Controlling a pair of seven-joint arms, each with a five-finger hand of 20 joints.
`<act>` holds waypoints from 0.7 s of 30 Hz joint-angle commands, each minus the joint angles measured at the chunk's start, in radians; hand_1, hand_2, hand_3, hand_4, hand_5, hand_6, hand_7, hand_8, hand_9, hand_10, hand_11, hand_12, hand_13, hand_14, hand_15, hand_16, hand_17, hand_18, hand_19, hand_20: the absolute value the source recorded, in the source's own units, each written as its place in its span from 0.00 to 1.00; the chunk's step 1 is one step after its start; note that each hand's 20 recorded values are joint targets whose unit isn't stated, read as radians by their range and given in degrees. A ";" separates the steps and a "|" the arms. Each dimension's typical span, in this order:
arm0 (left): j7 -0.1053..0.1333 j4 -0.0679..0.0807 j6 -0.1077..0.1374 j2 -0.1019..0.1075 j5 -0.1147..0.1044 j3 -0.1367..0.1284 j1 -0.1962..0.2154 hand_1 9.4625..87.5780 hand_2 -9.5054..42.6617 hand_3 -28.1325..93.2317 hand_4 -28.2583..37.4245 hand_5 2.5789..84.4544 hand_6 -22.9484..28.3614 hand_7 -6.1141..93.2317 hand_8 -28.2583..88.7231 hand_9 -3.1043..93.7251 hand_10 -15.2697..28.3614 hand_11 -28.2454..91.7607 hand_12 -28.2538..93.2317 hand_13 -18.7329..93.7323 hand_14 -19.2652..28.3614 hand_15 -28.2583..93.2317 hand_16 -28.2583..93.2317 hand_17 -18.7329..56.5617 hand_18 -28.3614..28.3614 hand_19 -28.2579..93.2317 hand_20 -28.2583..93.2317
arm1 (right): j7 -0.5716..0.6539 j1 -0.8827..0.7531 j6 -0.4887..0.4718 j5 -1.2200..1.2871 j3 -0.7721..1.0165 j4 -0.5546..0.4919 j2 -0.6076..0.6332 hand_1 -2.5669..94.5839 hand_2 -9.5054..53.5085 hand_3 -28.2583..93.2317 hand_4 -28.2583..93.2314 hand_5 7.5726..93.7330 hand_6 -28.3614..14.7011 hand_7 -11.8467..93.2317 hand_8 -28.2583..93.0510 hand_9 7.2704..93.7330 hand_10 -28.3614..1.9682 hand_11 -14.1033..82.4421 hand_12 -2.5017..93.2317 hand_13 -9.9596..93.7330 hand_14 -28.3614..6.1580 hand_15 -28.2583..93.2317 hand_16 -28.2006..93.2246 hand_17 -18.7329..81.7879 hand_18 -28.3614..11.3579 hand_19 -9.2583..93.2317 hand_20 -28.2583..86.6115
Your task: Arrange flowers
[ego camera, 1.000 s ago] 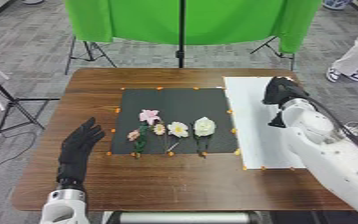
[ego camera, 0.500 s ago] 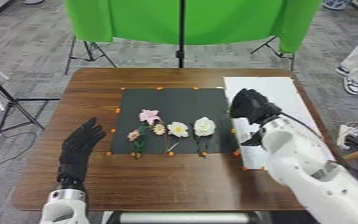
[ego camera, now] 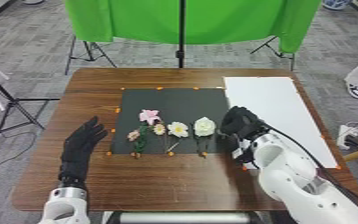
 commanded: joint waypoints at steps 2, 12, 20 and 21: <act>-0.006 0.009 -0.010 -0.007 0.004 0.006 0.018 0.16 0.28 0.79 0.00 0.45 0.57 0.16 0.19 0.42 0.65 0.40 0.32 0.44 0.76 0.47 0.21 0.31 0.70 0.33 0.38 | -0.007 -0.043 -0.042 0.015 0.023 -0.017 0.000 0.42 0.00 0.79 0.06 0.69 0.67 0.29 0.15 0.82 0.54 0.38 0.25 0.99 0.80 0.73 0.51 0.86 0.45 1.00 0.78; -0.009 0.008 -0.012 -0.012 0.004 0.008 0.022 0.16 0.28 0.79 0.00 0.45 0.57 0.16 0.19 0.42 0.65 0.40 0.32 0.43 0.76 0.47 0.21 0.30 0.71 0.33 0.38 | -0.003 -0.103 0.031 0.058 0.128 -0.064 -0.028 0.26 0.00 0.74 0.10 0.65 0.62 0.25 0.16 0.81 0.45 0.37 0.25 0.98 0.77 0.72 0.51 0.86 0.43 1.00 0.77; -0.020 0.007 -0.030 -0.009 0.010 0.002 0.022 0.16 0.28 0.79 0.00 0.45 0.57 0.16 0.19 0.43 0.65 0.40 0.32 0.43 0.76 0.47 0.21 0.30 0.71 0.33 0.38 | -0.335 -0.286 0.069 0.445 0.408 -0.115 -0.138 0.19 0.10 0.78 0.11 0.62 0.59 0.24 0.17 0.67 0.34 0.30 0.23 0.69 0.35 0.55 0.44 0.52 0.23 0.76 0.58; -0.020 0.009 -0.031 -0.009 0.011 0.004 0.019 0.16 0.28 0.79 0.00 0.45 0.57 0.16 0.19 0.43 0.66 0.40 0.32 0.43 0.76 0.47 0.21 0.30 0.71 0.33 0.38 | -0.425 -0.318 0.075 0.499 0.436 -0.107 -0.156 0.19 0.11 0.80 0.10 0.61 0.59 0.24 0.16 0.63 0.35 0.28 0.22 0.59 0.33 0.47 0.43 0.43 0.25 0.62 0.57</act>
